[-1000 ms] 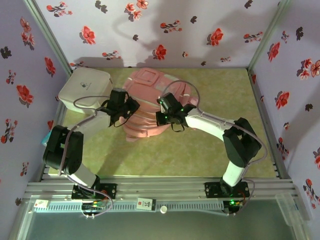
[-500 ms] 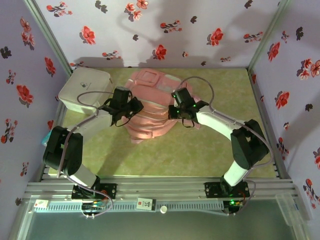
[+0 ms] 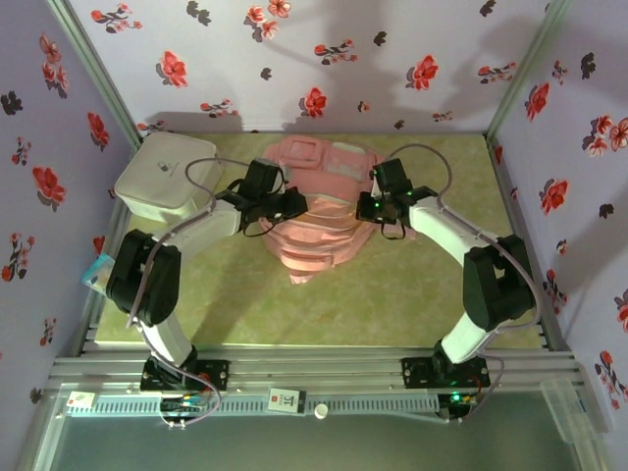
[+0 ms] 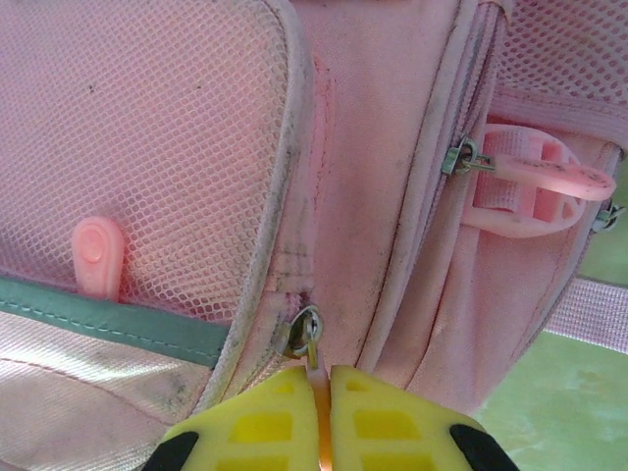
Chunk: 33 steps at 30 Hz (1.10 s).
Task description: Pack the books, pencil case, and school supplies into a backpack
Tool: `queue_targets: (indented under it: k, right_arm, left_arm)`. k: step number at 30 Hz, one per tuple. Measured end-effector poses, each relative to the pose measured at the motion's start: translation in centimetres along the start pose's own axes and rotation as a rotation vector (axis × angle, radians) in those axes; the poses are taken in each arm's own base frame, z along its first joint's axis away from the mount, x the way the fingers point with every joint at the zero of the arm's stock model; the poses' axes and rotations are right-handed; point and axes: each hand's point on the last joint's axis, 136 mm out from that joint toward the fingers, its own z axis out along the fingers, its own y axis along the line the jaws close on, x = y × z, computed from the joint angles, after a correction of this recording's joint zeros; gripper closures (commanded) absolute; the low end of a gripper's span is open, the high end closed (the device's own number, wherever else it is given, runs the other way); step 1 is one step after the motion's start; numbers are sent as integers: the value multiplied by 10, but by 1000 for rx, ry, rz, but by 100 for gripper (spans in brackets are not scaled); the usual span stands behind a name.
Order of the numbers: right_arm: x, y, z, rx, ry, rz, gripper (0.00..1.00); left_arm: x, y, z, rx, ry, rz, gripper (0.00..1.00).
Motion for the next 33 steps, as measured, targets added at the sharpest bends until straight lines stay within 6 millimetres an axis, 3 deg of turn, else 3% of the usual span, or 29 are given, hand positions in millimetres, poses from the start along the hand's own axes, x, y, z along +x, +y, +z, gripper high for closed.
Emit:
queue_targets:
  k: [4,6,11,15,18,21,23,25,29,33]
  right_arm:
    - [-4,-10,-2,12,-2,10,91]
    - [-8,-16,-3,21,-11,24,87]
    - [-24,-40,-16,82,-66,67,53]
    - [-43,-48,-57,128,-174,71,28]
    - [-58,-47,-103,163,-302,69,14]
    - [-72,-51,-158,220,-469,64,1]
    - [-76,-61,-190,280,-581,70,1]
    - [-74,-76,-207,343,-647,81,1]
    - [-63,-109,-205,480,-699,89,0]
    - [-42,-139,-182,580,-724,66,1]
  left_arm:
    - [-5,-6,10,15,14,25,100]
    - [-8,-11,18,26,25,39,87]
    - [-18,-13,26,24,43,83,54]
    - [-26,-4,14,-3,35,102,35]
    - [-42,1,-12,-24,-18,126,22]
    - [-61,4,-60,-73,-141,178,5]
    - [-70,8,-100,-127,-255,214,0]
    - [-74,12,-132,-175,-360,243,0]
    - [-66,45,-175,-317,-538,262,0]
    - [-46,111,-193,-534,-644,227,0]
